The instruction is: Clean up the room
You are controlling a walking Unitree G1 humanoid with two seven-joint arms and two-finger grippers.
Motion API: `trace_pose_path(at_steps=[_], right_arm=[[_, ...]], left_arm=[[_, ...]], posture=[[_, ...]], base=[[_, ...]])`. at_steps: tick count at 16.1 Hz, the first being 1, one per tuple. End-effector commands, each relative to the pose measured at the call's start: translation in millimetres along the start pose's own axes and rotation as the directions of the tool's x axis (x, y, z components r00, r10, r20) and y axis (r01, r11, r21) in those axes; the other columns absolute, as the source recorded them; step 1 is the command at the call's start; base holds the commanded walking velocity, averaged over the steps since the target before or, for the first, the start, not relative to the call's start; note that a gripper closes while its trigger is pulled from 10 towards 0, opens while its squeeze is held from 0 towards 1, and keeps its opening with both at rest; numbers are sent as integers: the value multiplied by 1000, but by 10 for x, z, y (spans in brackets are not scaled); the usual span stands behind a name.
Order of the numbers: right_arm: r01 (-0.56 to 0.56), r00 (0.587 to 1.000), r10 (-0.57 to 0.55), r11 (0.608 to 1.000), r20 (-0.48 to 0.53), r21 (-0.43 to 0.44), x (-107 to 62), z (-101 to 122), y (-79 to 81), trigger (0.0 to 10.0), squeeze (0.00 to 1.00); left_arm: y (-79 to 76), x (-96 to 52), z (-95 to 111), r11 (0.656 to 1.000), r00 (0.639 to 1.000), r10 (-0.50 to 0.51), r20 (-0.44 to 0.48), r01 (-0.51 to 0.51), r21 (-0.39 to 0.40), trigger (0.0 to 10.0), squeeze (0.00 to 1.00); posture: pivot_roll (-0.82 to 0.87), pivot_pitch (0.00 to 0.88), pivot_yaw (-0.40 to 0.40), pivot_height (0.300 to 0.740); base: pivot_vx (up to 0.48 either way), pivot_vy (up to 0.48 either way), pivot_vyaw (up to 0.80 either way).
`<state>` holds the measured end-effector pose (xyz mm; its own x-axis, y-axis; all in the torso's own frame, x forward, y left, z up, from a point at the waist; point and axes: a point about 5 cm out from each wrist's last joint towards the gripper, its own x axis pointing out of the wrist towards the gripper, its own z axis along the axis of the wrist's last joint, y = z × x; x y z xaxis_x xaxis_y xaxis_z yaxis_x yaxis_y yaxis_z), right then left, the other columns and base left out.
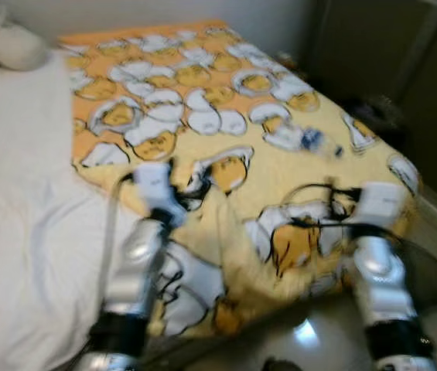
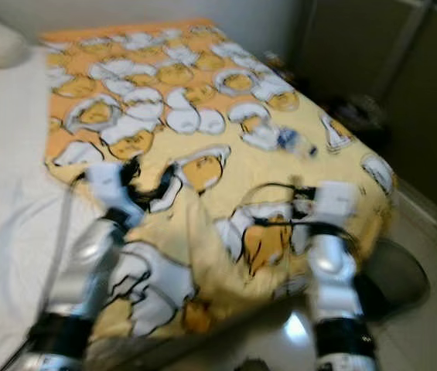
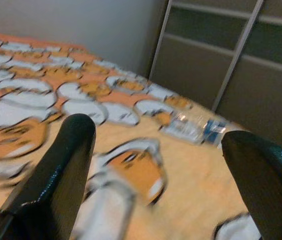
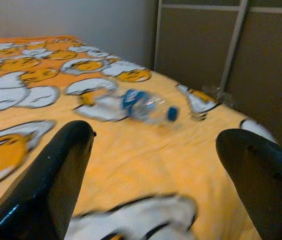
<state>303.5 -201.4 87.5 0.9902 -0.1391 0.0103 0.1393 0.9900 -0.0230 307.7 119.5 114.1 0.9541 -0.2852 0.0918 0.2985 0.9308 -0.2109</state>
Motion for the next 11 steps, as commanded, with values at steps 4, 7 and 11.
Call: trace_pose_path(at_steps=[4, 7, 11], right_arm=[[5, 1000, -5, 1000, 28, 7, 38, 54, -6, 10000, 0], [-1, 1000, 0, 1000, 19, 13, 34, 34, 26, 10000, 0], [-14, 1000, 14, 1000, 11, 11, 58, 20, 46, 10000, 0]], left_arm=[[-45, 29, 85, 1000, 999, -22, 34, 22, 3, 10000, 0], [-40, -8, 43, 1000, 1000, -9, 8, 9, 8, 10000, 0], [11, -28, 28, 999, 1000, -1, -6, 1, 34, 10000, 0]], posture=[[-63, 37, 34, 732], [-46, 46, 29, 732], [-29, 54, 13, 732]], base=[[-157, 182, -297], [0, 0, 0], [-480, 0, 0]])
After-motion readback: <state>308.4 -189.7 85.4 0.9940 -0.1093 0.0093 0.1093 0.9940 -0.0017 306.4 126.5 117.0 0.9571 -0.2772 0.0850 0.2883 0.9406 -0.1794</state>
